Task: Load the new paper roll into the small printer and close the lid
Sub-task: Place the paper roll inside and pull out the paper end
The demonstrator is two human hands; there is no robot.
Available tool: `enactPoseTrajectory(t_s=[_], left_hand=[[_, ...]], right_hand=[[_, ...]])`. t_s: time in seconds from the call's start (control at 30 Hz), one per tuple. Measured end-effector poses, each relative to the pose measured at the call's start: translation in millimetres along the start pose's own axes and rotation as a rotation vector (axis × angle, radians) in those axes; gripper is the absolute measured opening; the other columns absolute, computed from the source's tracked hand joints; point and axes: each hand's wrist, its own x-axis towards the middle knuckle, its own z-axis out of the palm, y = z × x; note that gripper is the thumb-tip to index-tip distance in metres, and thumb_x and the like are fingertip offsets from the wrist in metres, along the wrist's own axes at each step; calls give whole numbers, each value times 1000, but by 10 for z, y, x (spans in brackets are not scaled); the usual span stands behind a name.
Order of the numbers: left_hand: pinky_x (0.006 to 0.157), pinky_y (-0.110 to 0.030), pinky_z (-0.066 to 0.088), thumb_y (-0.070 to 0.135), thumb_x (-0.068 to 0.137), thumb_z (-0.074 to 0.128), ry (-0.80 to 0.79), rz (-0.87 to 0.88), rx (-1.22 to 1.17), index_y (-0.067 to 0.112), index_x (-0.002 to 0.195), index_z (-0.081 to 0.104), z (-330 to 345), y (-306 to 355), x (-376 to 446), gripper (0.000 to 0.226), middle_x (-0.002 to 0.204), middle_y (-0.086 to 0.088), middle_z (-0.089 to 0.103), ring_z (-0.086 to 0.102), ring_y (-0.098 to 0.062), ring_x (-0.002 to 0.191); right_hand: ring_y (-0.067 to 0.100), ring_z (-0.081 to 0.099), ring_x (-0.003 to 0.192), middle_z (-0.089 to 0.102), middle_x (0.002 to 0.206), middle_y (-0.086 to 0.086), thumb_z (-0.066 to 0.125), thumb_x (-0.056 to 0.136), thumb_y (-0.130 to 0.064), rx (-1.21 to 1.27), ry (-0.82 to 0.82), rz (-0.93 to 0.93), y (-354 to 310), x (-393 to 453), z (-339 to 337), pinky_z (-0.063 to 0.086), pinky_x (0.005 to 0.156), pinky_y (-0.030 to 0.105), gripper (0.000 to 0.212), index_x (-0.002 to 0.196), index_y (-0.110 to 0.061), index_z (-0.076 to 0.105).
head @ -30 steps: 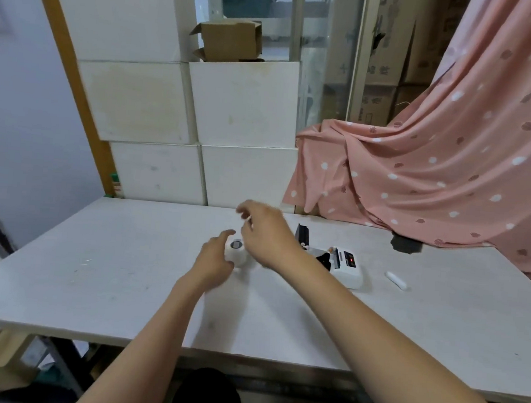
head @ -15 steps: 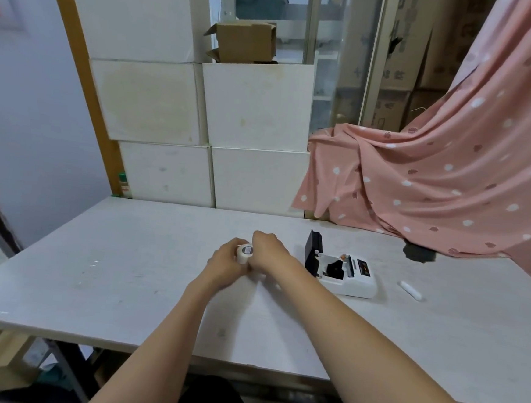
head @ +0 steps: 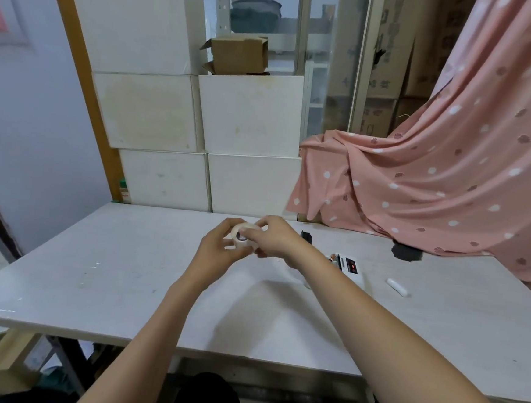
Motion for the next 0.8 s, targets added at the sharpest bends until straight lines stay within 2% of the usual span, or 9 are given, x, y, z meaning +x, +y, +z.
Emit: enactPoseTrajectory(t_s=[0.13,0.27,0.33,0.47,0.53,0.6,0.67,0.73,0.8], left_hand=[[77,-21,55,17,84,78,-9,88,-43,30,109,64,112,336,-77,32,105,12,70,67,-9,98],[84,-30,59,13,83,79,-44,131,-109,25,113,65,311,552,-110,35,108,7,70,66,-13,103],[86,-34,60,11,82,79,-63,117,-171,25,114,64,421,620,-121,38,110,5,71,67,-15,105],[87,-27,55,12,85,76,-188,9,-293,34,132,54,605,662,-113,57,123,5,67,68,-14,111],[92,-31,55,19,91,72,-231,-125,-481,26,140,49,688,671,-99,55,126,-4,68,68,-20,112],[94,-36,56,26,95,66,-259,-189,-566,12,135,56,766,672,-81,44,120,-13,71,69,-27,112],[96,-35,56,29,96,65,-294,-177,-498,5,124,66,845,664,-65,37,115,-14,73,69,-27,111],[97,-33,55,26,95,66,-323,-188,-487,0,118,68,911,654,-41,34,115,-17,73,70,-28,110],[99,-33,54,24,95,66,-335,-210,-516,-5,117,67,952,635,-6,36,117,-19,72,70,-30,110]], right_hand=[[25,65,78,75,101,20,81,81,-30,213,-60,31,-8,-187,-318,58,91,46,48,109,7,71],[32,74,100,76,108,20,77,88,-23,379,-130,-29,108,-411,-622,61,90,40,36,115,2,72],[31,74,102,77,106,18,78,88,-23,401,-103,-95,180,-502,-731,61,89,39,32,114,-4,74],[30,75,93,77,105,19,79,86,-19,332,12,-191,320,-662,-916,61,81,32,26,111,-11,78],[25,73,90,77,106,19,80,85,-14,314,68,-230,393,-720,-1007,61,76,27,27,112,-11,78],[19,74,93,78,105,15,80,85,-14,278,90,-261,446,-770,-1072,60,74,23,28,113,-11,78],[23,75,100,78,106,12,80,85,-18,248,83,-254,502,-776,-1112,61,85,31,31,116,-13,77],[27,75,102,78,108,8,82,83,-30,213,77,-229,562,-770,-1141,57,96,50,36,118,-21,76],[26,75,100,78,108,5,81,80,-45,151,43,-212,639,-767,-1187,47,98,67,42,120,-31,74]])
